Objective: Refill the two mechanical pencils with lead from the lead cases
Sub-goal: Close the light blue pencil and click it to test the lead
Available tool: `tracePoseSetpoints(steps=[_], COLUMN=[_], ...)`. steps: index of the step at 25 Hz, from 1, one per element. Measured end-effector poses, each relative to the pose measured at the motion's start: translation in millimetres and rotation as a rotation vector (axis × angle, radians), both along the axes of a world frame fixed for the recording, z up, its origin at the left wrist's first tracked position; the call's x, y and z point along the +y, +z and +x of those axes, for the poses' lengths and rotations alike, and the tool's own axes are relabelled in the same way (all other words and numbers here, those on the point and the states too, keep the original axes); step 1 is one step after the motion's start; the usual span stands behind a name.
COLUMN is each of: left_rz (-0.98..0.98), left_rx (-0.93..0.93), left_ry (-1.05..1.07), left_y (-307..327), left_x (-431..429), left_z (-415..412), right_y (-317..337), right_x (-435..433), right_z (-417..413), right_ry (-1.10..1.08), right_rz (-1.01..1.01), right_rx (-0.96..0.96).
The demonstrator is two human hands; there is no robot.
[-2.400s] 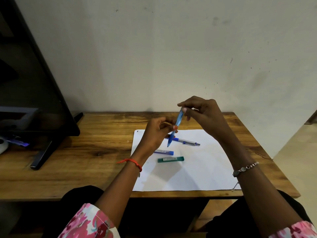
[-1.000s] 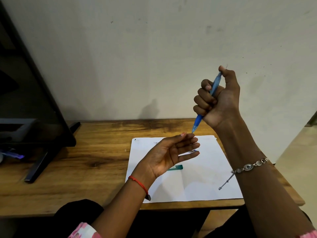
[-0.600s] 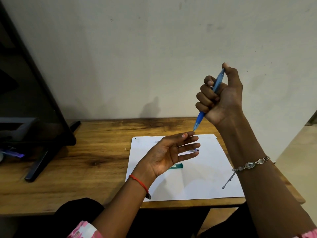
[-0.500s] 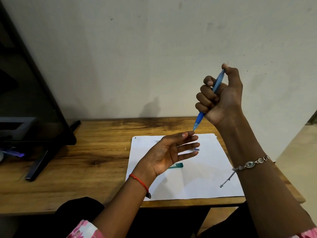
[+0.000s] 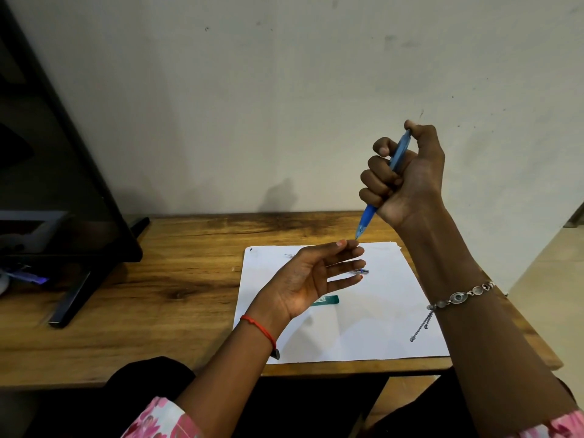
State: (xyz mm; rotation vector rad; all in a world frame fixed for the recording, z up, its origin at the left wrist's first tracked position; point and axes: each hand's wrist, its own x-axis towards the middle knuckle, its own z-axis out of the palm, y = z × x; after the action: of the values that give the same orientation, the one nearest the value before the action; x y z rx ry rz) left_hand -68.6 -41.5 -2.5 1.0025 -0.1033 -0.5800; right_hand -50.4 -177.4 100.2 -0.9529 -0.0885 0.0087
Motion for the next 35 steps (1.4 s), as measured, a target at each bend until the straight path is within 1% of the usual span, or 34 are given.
tracePoseSetpoints(steps=[35], left_rz=[0.043], left_rx=[0.077], left_ry=[0.034], left_y=[-11.4], left_x=[-0.7], left_z=[4.3], right_y=[-12.2], right_x=[0.3], right_z=[6.2], right_ry=[-0.018], right_rz=[0.023], right_rx=[0.015])
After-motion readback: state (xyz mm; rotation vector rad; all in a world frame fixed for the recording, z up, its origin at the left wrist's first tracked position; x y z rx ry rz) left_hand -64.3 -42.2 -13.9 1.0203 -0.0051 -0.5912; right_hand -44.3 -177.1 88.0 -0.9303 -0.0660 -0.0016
